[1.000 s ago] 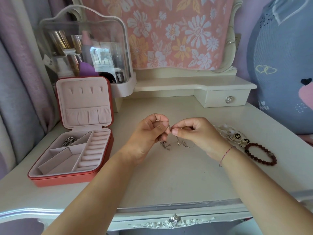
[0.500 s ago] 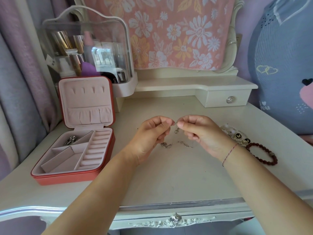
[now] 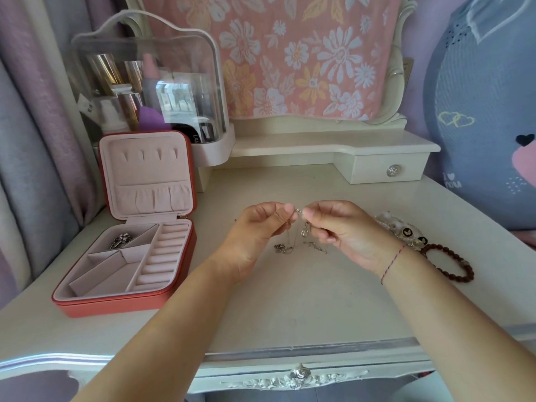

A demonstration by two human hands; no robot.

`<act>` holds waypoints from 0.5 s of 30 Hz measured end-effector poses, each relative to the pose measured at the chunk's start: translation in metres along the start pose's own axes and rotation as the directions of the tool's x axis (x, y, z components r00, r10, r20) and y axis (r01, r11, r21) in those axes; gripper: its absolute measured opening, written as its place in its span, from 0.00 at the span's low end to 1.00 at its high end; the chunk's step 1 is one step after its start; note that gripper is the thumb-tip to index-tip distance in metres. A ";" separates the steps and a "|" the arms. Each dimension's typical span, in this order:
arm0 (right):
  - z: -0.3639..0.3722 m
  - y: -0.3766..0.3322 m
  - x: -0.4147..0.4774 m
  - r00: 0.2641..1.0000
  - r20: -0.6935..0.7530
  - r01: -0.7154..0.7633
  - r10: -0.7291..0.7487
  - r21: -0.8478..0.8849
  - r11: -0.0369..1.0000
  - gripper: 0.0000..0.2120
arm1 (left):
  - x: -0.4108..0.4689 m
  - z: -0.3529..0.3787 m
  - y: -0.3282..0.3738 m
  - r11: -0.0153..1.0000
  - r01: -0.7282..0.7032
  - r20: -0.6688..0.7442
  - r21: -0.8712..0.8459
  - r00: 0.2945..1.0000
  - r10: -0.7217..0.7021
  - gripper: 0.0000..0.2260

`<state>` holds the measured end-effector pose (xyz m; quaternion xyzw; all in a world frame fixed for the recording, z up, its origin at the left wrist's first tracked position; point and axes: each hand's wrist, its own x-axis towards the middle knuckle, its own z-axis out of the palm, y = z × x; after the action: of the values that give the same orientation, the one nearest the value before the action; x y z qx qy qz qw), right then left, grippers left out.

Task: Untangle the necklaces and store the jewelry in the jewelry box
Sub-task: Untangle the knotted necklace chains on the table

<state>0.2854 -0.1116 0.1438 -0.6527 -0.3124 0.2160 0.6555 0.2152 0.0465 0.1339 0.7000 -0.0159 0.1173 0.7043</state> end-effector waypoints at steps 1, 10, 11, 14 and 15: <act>0.000 0.000 0.000 1.000 0.013 0.004 -0.004 0.000 1.000 0.07 | 0.000 0.000 0.000 1.000 0.004 -0.002 -0.019 1.000 -0.004 0.10; -0.002 0.001 -0.001 0.999 0.047 -0.004 0.005 -0.023 1.000 0.06 | 0.002 -0.003 0.000 0.994 -0.024 -0.044 -0.108 0.999 0.019 0.10; -0.002 0.001 -0.001 0.999 0.050 0.004 -0.003 -0.029 1.000 0.06 | 0.002 -0.003 0.001 0.993 -0.022 -0.048 -0.116 0.999 0.017 0.10; -0.001 0.000 -0.002 0.997 0.072 0.032 -0.029 -0.038 0.999 0.05 | 0.002 -0.003 0.002 0.991 -0.013 -0.067 -0.132 0.998 0.004 0.10; -0.001 0.000 -0.002 0.997 0.077 0.036 -0.033 -0.039 0.999 0.05 | 0.002 -0.002 0.003 0.990 -0.009 -0.077 -0.143 0.997 -0.002 0.10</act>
<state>0.2845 -0.1137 0.1437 -0.6516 -0.3525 0.2232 0.6335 0.2161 0.0483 0.1368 0.6425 0.0019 0.1440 0.7527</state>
